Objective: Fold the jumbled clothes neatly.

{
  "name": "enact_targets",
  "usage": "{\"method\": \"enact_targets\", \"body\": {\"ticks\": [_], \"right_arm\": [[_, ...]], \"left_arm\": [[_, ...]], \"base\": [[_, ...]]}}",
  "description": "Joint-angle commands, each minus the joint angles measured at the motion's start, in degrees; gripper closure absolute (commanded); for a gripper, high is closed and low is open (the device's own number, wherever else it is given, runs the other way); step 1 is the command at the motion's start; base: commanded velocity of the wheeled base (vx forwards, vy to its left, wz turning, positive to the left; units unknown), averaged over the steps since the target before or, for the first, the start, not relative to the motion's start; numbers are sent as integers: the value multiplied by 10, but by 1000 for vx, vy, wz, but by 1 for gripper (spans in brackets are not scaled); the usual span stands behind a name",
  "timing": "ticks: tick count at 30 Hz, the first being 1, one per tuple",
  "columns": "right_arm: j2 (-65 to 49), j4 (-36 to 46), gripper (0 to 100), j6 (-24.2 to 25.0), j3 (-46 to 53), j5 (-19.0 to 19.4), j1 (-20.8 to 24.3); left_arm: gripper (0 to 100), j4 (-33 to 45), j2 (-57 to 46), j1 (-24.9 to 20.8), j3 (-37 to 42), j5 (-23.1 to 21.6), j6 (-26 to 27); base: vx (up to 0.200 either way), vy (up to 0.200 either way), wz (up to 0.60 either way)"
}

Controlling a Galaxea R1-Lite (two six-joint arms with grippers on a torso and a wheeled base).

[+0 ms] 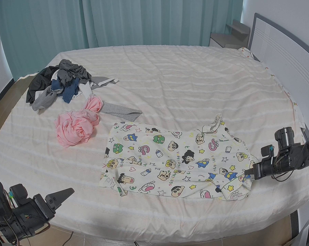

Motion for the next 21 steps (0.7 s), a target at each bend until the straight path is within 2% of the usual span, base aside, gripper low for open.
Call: {"method": "enact_targets", "body": {"ticks": [1, 14, 18, 20, 21], "right_arm": [[16, -1, 100, -3, 6, 0, 0], [23, -10, 100, 4, 0, 6, 20], [22, -45, 100, 8, 3, 7, 27], [21, -68, 100, 24, 5, 7, 31], [19, -87, 100, 52, 5, 6, 40]], "left_arm": [[0, 0, 3, 0, 1, 0, 0], [0, 0, 6, 0, 6, -22, -4], [0, -1, 6, 0, 6, -24, -16], [0, -1, 5, 0, 5, -24, -18], [0, -1, 5, 0, 6, -24, -18]], "base": [[0, 0, 0], [0, 0, 0], [0, 0, 0], [0, 0, 0], [0, 0, 0]]}}
